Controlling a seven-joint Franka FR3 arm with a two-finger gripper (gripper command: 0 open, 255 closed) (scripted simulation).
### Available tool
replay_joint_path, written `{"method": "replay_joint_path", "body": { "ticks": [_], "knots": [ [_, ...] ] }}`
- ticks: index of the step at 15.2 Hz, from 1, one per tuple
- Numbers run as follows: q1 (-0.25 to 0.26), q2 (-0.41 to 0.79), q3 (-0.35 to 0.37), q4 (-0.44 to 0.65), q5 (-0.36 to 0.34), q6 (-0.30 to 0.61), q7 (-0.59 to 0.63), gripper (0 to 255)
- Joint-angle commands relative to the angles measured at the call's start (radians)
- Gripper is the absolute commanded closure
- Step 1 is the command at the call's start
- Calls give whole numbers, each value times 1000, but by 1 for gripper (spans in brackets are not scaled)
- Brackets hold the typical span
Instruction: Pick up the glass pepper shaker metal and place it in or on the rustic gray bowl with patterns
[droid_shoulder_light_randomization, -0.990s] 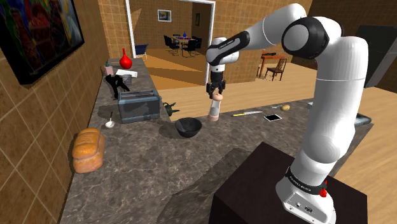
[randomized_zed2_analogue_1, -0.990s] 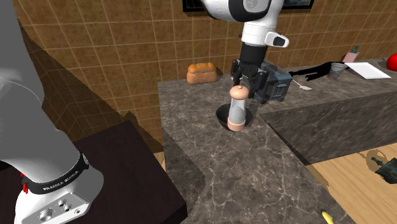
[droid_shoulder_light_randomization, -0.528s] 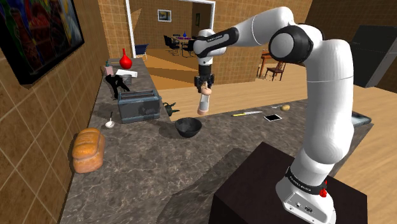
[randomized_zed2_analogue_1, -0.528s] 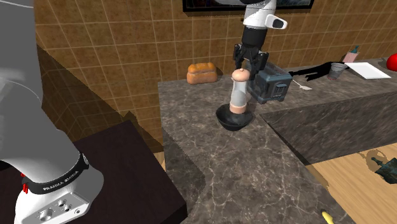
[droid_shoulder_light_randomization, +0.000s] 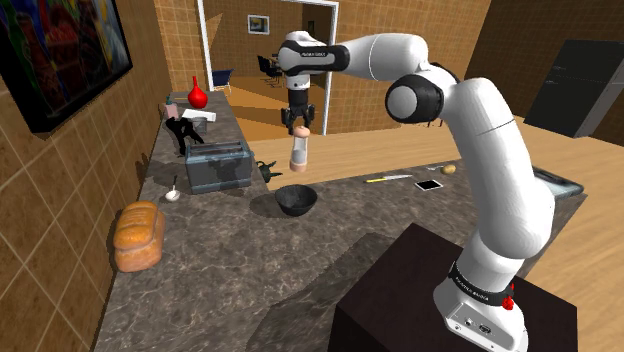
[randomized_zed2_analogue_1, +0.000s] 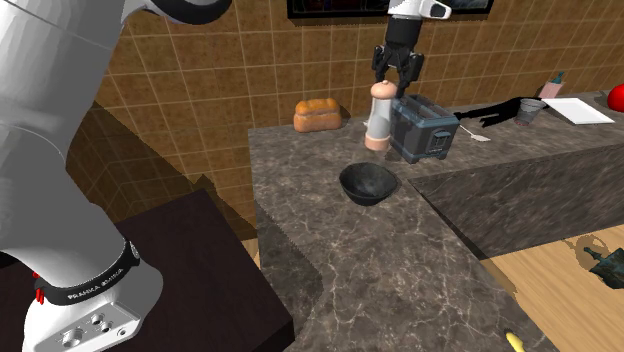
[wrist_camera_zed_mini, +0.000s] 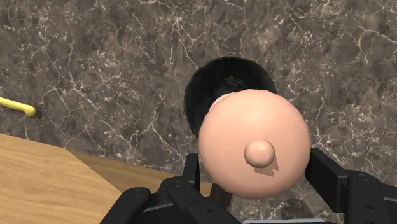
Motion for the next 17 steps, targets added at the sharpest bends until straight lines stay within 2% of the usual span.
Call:
{"method": "replay_joint_path", "body": {
  "ticks": [1, 17],
  "knots": [
    [7, 25, 3, 29, 1, -5, 11, 255],
    [14, 26, 4, -185, 2, 210, 8, 255]
  ]
}}
